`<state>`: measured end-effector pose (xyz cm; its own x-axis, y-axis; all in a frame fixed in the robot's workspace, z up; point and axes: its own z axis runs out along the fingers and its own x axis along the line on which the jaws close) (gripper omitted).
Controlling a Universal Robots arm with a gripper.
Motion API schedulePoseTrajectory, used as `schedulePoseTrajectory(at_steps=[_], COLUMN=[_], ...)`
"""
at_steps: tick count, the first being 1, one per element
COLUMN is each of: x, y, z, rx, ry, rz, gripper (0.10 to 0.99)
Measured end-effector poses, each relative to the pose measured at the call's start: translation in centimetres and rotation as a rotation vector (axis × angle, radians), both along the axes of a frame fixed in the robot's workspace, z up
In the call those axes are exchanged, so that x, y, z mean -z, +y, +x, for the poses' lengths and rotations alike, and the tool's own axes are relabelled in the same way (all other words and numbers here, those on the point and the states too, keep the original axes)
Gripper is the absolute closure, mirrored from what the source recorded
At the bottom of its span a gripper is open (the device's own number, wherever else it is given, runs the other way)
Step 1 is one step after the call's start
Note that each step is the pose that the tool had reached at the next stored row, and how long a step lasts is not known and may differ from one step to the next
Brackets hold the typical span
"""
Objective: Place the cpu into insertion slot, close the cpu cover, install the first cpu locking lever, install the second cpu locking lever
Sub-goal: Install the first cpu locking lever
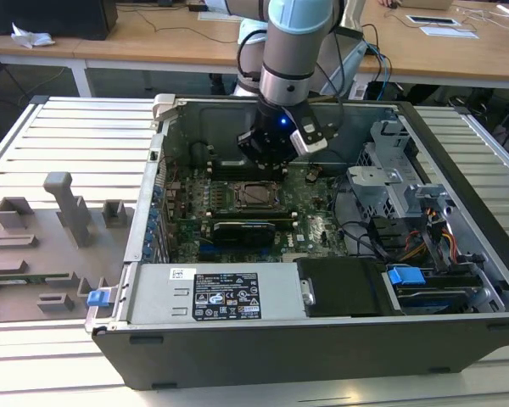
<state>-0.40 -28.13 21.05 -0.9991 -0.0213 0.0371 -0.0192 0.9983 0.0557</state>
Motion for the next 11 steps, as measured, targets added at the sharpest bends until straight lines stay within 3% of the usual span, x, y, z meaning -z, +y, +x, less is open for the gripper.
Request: schedulePoseTrajectory(at_steps=[4,11], x=[-0.63,-0.69], y=[-0.21,-1.69], z=[0.0,0.0], rx=[0.0,0.0], ry=[-0.0005,-0.0004], rz=[0.0,0.0], gripper=[0.976,0.976])
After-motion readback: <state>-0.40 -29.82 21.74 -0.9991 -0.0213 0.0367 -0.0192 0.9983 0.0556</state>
